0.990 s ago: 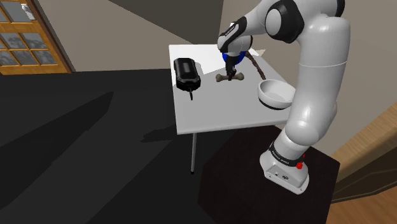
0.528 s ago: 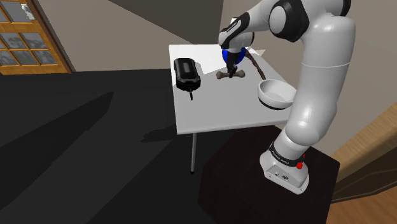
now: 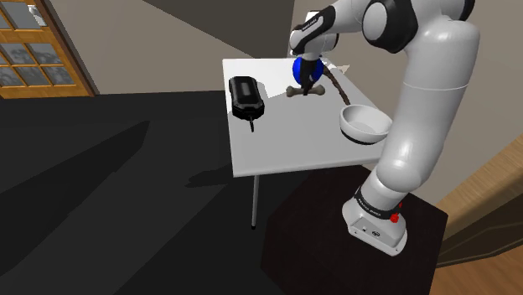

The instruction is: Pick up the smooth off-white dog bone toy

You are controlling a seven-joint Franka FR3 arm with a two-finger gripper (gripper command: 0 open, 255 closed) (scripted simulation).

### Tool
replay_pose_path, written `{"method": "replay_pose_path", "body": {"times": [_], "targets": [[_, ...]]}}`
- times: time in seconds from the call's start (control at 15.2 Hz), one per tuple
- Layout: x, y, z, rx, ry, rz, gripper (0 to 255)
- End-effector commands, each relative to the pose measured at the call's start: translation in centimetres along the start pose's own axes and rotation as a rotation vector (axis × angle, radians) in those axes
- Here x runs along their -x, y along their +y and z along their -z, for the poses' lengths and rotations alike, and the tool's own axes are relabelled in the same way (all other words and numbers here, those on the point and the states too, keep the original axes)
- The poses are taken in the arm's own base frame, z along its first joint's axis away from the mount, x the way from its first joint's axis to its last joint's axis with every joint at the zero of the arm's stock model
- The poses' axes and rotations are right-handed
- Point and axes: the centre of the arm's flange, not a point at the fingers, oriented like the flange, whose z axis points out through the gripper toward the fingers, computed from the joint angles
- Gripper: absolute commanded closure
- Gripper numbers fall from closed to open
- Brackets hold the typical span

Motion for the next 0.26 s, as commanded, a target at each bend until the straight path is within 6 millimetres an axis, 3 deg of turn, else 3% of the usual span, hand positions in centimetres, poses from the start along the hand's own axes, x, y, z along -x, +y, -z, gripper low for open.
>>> {"method": "replay_pose_path", "body": {"times": [0.0, 0.2], "targets": [[-0.05, -0.11, 1.07, 0.0, 0.0, 0.0, 255], [-0.02, -0.13, 1.68, 0.0, 0.0, 0.0, 255]]}}
